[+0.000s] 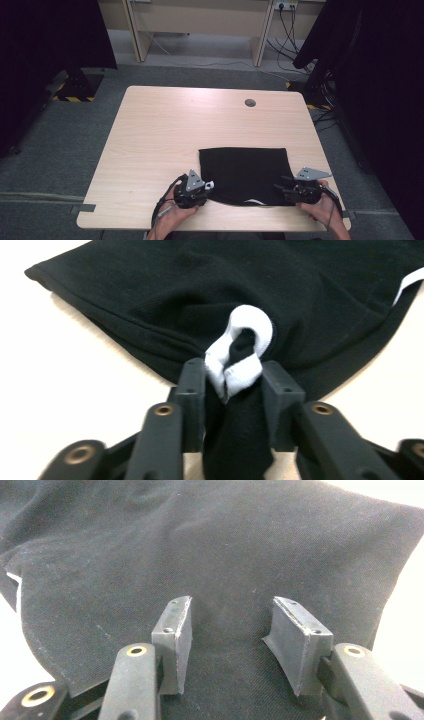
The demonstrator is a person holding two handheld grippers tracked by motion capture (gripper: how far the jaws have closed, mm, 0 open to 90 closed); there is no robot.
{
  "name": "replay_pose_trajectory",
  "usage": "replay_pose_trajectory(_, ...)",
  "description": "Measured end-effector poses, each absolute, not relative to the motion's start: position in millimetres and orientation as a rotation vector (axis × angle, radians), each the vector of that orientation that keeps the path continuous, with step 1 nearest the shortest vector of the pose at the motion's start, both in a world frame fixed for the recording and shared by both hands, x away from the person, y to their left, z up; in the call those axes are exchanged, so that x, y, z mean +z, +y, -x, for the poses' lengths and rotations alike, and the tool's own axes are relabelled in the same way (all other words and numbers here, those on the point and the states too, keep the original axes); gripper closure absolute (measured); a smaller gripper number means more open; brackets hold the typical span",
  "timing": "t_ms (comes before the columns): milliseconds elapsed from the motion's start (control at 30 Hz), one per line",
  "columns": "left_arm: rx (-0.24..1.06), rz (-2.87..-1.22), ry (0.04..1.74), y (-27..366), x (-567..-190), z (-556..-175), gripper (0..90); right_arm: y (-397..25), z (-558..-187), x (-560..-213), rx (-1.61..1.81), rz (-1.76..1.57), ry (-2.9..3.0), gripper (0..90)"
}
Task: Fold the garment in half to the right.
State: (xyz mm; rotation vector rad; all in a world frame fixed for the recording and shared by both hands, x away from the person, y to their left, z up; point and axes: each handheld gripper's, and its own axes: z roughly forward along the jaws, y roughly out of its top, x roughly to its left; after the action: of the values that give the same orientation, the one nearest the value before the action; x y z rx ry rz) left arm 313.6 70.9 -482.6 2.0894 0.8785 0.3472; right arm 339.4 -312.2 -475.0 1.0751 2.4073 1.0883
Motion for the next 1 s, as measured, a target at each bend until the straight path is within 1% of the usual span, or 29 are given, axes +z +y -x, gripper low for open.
replay_pose_trajectory(33, 0.341, -2.09, 0.871, 70.0, -482.6, -312.4, 72.8, -312.0, -339.3, -475.0, 1.088, -1.075, 2.408, 51.8)
replay_pose_trajectory(67, 0.341, -2.09, 0.871, 70.0, -482.6, -312.4, 73.8, -312.0, -339.3, -475.0, 1.088, -1.075, 2.408, 51.8)
replay_pose_trajectory(433, 0.333, -2.099, 0.844, 58.5, -482.6, -307.2, 74.3, -322.5, -340.7, -473.4, 1.062, -1.115, 2.388, 51.1)
replay_pose_trajectory(467, 0.333, -2.097, 0.849, 58.4, -482.6, -307.0, 74.3, -322.4, -340.9, -472.9, 1.06, -1.121, 2.39, 49.9)
replay_pose_trajectory(500, 0.33, -2.097, 0.853, 58.5, -482.5, -307.1, 74.2, -321.9, -341.8, -470.3, 1.035, -1.132, 2.391, 45.1)
replay_pose_trajectory(533, 0.327, -2.095, 0.855, 58.6, -482.5, -307.2, 74.2, -321.9, -341.8, -470.3, 1.035, -1.132, 2.391, 45.1)
replay_pose_trajectory(600, 0.328, -2.093, 0.859, 58.4, -482.6, -307.0, 74.3, -320.3, -342.5, -463.0, 1.064, -1.148, 2.352, 42.0)
replay_pose_trajectory(700, 0.331, -2.093, 0.861, 58.3, -482.5, -306.9, 74.3, -312.3, -346.1, -453.8, 1.143, -1.151, 2.328, 38.1)
replay_pose_trajectory(800, 0.331, -2.092, 0.863, 58.3, -482.5, -306.8, 74.3, -303.3, -349.2, -448.2, 1.17, -1.123, 2.336, 37.1)
replay_pose_trajectory(933, 0.323, -2.084, 0.878, 58.4, -482.6, -306.7, 74.2, -273.2, -360.9, -434.4, 1.222, -1.062, 2.35, 35.5)
replay_pose_trajectory(967, 0.323, -2.084, 0.878, 58.4, -482.6, -306.7, 74.2, -273.2, -360.9, -434.4, 1.222, -1.062, 2.35, 35.5)
replay_pose_trajectory(1000, 0.322, -2.082, 0.88, 58.5, -482.7, -306.8, 74.2, -261.4, -366.7, -430.8, 1.229, -1.035, 2.362, 35.4)
